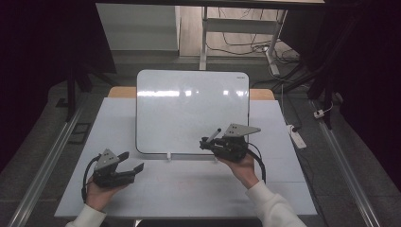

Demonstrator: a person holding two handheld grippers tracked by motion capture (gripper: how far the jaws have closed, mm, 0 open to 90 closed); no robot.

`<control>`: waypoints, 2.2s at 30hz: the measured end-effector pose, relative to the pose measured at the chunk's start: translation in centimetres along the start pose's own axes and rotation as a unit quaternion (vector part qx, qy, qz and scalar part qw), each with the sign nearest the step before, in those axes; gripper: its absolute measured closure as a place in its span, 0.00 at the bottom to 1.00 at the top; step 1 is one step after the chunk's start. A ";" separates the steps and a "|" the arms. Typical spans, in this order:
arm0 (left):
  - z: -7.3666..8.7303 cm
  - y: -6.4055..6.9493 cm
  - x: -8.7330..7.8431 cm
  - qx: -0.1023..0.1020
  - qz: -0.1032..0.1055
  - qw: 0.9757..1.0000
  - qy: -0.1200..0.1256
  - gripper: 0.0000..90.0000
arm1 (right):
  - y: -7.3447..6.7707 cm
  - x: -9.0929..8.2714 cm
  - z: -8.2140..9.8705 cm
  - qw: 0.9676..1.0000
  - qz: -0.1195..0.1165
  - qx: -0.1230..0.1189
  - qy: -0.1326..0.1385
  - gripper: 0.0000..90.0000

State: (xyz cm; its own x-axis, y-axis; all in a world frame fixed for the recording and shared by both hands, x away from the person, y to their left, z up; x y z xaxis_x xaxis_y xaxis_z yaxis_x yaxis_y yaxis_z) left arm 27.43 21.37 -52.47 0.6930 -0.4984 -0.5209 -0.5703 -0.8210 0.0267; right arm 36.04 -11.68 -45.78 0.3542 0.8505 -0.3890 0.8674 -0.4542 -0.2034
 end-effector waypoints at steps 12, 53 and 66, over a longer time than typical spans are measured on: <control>-0.4 0.4 -0.1 0.011 0.014 1.000 0.012 0.29 | -0.9 1.1 2.8 0.998 -0.032 0.007 -0.044 0.87; -11.5 11.9 5.8 0.150 0.146 0.977 0.038 0.50 | -3.2 3.2 4.1 0.995 -0.073 0.026 -0.063 0.87; -11.5 12.2 6.7 0.153 0.163 0.975 0.016 0.90 | -3.5 3.8 4.6 0.994 -0.080 0.033 -0.072 0.87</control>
State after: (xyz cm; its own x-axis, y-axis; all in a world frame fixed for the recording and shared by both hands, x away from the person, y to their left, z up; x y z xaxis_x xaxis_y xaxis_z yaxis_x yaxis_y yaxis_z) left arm 30.16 4.81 -45.81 0.4637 -0.7312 -0.5003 -0.8639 -0.4985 -0.0722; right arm 32.78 -8.11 -50.66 0.1560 0.8684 -0.4706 0.8818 -0.3371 -0.3298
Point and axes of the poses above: each handheld gripper's, and its own axes: x roughly forward along the jaws, z roughly out of its underside, y roughly to its right, the point moved 4 cm from there along x, roughly forward along the jaws, and after that the axes turned 5 degrees about x, right-handed, at the moved point
